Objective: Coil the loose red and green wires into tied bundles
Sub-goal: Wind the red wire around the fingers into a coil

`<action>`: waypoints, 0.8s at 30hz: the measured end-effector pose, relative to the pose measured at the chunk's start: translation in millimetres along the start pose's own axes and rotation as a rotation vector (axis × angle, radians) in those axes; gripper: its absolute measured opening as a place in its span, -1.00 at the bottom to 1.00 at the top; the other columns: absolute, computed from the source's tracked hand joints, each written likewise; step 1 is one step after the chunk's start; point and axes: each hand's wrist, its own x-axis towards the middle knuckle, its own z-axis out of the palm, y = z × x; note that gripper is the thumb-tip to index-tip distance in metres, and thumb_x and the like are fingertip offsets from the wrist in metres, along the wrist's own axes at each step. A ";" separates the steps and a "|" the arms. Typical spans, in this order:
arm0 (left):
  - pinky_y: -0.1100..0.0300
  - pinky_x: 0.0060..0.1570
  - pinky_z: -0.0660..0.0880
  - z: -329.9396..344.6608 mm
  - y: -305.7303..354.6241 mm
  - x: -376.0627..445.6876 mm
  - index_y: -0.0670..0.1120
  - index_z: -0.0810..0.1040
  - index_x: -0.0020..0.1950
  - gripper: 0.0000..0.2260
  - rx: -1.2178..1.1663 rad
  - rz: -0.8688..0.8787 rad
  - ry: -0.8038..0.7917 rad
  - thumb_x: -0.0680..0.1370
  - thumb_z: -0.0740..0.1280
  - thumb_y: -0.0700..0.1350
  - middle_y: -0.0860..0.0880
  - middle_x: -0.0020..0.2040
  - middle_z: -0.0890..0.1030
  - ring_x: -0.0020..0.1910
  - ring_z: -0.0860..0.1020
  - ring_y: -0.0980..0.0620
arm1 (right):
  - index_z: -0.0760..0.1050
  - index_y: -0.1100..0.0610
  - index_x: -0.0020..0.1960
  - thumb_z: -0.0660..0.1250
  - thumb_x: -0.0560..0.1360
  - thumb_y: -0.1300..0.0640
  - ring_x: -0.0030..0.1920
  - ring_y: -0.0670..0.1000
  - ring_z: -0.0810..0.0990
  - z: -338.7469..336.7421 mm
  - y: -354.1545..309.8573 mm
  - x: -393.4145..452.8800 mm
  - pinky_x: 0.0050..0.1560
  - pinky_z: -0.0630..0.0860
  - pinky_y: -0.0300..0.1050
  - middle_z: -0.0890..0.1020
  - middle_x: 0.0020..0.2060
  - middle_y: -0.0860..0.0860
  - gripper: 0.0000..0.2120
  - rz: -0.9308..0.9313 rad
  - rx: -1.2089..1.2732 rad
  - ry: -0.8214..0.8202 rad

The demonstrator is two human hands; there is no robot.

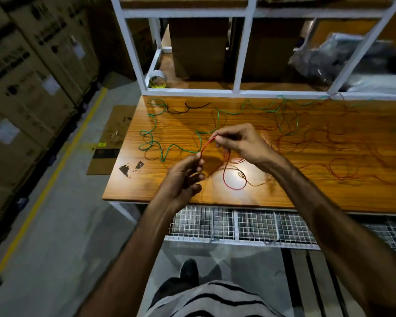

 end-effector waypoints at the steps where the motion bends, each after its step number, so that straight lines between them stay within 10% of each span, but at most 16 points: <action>1: 0.30 -0.49 0.26 1.4 3.9 0.4 -0.05 0.57 -0.17 -0.86 0.144 0.127 0.069 0.57 0.41 -0.06 0.07 -0.36 0.53 -0.38 0.46 0.11 | 0.70 0.09 0.07 0.39 0.60 0.27 -0.14 0.02 0.54 -6.2 -2.4 3.2 -0.17 0.45 -0.16 0.68 -0.18 0.03 -0.85 0.034 -0.014 -0.049; 5: 0.14 -0.21 0.41 9.7 24.7 -1.5 -0.07 0.61 -0.15 -0.82 0.358 0.371 0.019 0.59 0.40 -0.01 -0.02 -0.21 0.64 -0.24 0.52 0.07 | 0.69 0.14 0.11 0.37 0.62 0.27 -0.25 -0.08 0.50 -19.4 -14.3 15.7 -0.28 0.40 -0.28 0.66 -0.22 0.01 -0.85 0.143 -0.037 -0.169; 13: -0.20 0.48 0.29 20.3 29.0 8.6 -0.37 0.56 0.26 -0.21 -0.031 -0.094 -0.739 0.64 0.03 0.36 -0.36 0.20 0.63 0.31 0.55 -0.33 | 0.73 0.16 0.11 0.53 0.46 -0.04 -0.05 0.15 0.45 -14.1 -21.1 32.8 -0.07 0.33 0.09 0.60 -0.05 0.41 -0.67 0.190 0.032 -0.221; 24: -0.19 0.59 -0.01 31.1 37.4 1.8 -0.29 0.11 0.61 -0.01 -0.222 -0.143 -1.083 0.55 -0.15 0.53 -0.39 0.54 0.26 0.56 0.24 -0.34 | 0.72 0.16 0.02 0.25 0.62 0.34 -0.21 -0.07 0.71 -21.9 -19.1 31.9 -0.21 0.61 -0.28 0.75 -0.17 0.04 -0.74 0.358 0.240 -0.391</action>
